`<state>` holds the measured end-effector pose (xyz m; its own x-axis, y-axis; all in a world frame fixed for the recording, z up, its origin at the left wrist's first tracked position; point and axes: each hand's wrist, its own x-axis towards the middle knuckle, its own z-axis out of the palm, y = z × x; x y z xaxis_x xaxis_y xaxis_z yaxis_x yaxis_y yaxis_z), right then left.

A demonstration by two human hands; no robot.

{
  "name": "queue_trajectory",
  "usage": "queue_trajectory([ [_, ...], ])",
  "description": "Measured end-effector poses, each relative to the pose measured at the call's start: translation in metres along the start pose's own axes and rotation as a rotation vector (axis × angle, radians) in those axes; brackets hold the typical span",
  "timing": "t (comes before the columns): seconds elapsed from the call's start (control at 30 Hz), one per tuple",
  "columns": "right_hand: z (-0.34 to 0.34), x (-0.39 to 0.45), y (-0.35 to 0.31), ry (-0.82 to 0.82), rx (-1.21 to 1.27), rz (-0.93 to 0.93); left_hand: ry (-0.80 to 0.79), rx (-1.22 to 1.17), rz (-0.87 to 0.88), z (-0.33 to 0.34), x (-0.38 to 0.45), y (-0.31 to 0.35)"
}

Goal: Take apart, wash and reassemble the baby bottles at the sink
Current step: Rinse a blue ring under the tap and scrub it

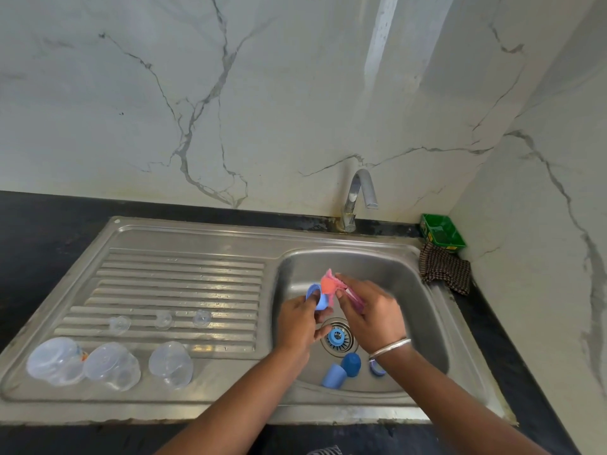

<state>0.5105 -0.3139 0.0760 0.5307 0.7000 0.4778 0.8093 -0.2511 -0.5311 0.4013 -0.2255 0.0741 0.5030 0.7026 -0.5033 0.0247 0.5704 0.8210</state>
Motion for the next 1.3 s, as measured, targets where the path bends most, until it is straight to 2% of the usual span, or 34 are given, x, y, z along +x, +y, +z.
queue_trajectory([
  [0.17, -0.004, -0.013, -0.004, -0.153, -0.118, -0.139, -0.054, -0.261, -0.296, -0.001, 0.004, 0.015],
  [0.23, -0.006, -0.021, 0.001, -0.199, -0.177, -0.189, -0.094, -0.249, -0.344, -0.004, 0.006, 0.017],
  [0.3, -0.007, -0.024, 0.006, -0.197, -0.209, -0.142, -0.117, -0.235, -0.374, -0.006, 0.006, 0.014],
  [0.4, -0.006, -0.024, 0.008, -0.155, -0.188, -0.012, -0.142, -0.234, -0.387, -0.009, 0.008, 0.007],
  [0.5, -0.006, -0.020, 0.004, -0.078, -0.058, 0.157, -0.130, -0.228, -0.366, -0.010, 0.011, 0.005],
  [0.57, -0.006, -0.015, 0.002, -0.068, 0.060, 0.200, -0.124, -0.158, -0.311, -0.010, 0.009, 0.004],
  [0.67, -0.002, -0.011, -0.003, -0.139, 0.150, 0.125, -0.167, -0.023, -0.168, -0.008, 0.005, 0.002],
  [0.77, 0.005, -0.011, -0.004, -0.130, 0.159, 0.142, -0.210, 0.049, -0.115, -0.005, 0.002, 0.002],
  [0.83, 0.006, -0.010, -0.002, -0.109, 0.151, 0.139, -0.198, 0.038, -0.130, -0.005, -0.001, 0.005],
  [1.03, 0.005, -0.013, -0.003, -0.162, 0.134, 0.088, -0.186, -0.200, -0.239, -0.007, -0.005, 0.005],
  [1.17, 0.005, -0.021, -0.011, -0.234, 0.114, -0.013, -0.059, -0.235, -0.273, -0.002, 0.001, 0.006],
  [1.3, -0.013, -0.022, -0.002, -0.274, -0.061, -0.196, -0.045, -0.125, -0.315, -0.006, 0.005, 0.006],
])
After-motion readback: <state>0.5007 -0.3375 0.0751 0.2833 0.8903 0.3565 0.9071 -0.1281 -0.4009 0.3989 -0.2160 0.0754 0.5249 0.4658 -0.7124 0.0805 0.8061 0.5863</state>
